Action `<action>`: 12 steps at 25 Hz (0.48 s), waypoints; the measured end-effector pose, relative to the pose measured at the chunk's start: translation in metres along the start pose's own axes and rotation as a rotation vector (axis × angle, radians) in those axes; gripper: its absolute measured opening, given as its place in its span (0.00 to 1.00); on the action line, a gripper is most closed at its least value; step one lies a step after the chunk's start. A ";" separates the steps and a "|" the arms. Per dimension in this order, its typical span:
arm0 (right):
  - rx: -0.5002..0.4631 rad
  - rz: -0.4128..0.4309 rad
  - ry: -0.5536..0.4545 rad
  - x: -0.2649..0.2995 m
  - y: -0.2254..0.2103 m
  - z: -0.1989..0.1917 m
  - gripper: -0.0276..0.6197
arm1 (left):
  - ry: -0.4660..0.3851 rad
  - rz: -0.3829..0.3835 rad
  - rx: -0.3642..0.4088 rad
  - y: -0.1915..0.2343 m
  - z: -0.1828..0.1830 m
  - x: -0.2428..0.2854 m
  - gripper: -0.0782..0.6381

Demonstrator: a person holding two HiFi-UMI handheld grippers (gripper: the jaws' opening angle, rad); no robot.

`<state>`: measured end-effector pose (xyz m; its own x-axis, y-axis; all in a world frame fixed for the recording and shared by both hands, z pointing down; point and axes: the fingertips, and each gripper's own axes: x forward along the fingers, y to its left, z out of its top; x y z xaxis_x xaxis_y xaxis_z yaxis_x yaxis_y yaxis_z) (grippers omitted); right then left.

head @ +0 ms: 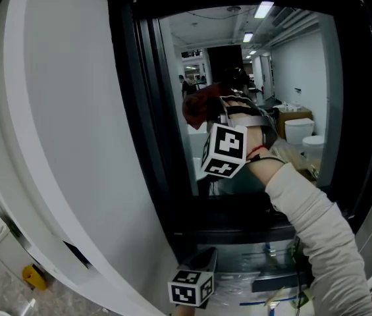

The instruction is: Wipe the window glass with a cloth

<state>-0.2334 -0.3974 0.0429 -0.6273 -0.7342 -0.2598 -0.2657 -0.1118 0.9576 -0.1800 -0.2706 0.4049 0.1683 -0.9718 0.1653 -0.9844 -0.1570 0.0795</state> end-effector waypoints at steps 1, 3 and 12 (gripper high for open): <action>0.006 0.008 0.000 -0.002 0.005 -0.001 0.14 | 0.001 -0.001 -0.001 -0.001 -0.001 0.000 0.12; 0.022 0.029 0.000 -0.006 0.014 -0.003 0.14 | 0.002 0.000 -0.002 -0.003 -0.001 -0.001 0.12; 0.095 0.131 0.013 -0.025 0.073 -0.018 0.14 | 0.000 -0.006 0.001 -0.012 -0.001 -0.007 0.12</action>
<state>-0.2240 -0.3991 0.1212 -0.6520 -0.7468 -0.1313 -0.2508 0.0490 0.9668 -0.1691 -0.2617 0.4040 0.1740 -0.9709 0.1645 -0.9834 -0.1627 0.0798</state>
